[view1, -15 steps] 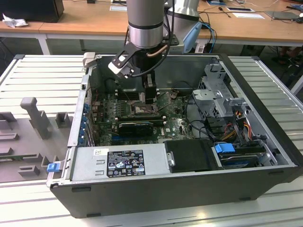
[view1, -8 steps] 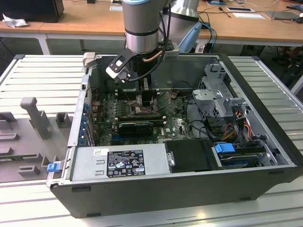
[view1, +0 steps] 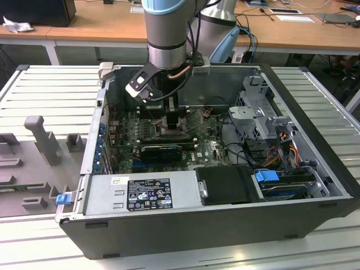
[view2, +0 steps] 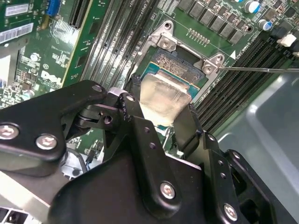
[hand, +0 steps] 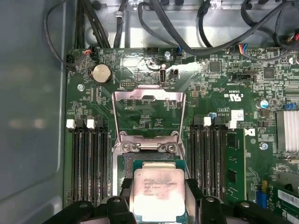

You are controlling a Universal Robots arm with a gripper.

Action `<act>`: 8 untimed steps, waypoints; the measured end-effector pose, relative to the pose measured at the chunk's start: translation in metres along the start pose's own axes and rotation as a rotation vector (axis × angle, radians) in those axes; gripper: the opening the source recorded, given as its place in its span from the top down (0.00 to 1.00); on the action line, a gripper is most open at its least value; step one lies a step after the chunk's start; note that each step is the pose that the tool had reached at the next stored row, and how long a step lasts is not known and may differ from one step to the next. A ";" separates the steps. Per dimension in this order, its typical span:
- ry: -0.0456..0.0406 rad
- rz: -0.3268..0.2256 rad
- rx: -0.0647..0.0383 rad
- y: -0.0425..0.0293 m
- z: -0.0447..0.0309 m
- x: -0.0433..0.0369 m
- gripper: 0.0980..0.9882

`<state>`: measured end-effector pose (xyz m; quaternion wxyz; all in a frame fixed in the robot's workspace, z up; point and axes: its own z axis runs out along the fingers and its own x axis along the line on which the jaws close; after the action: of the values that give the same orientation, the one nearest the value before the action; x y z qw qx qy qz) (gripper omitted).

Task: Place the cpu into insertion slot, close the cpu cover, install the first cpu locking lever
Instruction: 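Place the cpu into insertion slot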

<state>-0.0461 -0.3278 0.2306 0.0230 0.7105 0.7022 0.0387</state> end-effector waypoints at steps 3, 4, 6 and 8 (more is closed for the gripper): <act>0.0007 0.000 0.000 -0.0011 0.0048 0.0006 0.52; 0.0007 0.000 0.000 -0.0018 0.0057 0.0008 0.52; 0.0006 0.000 0.000 -0.0032 0.0078 0.0011 0.52; 0.0007 0.000 0.000 -0.0036 0.0104 0.0019 0.52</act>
<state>-0.0488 -0.3256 0.2199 0.0227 0.7105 0.7022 0.0389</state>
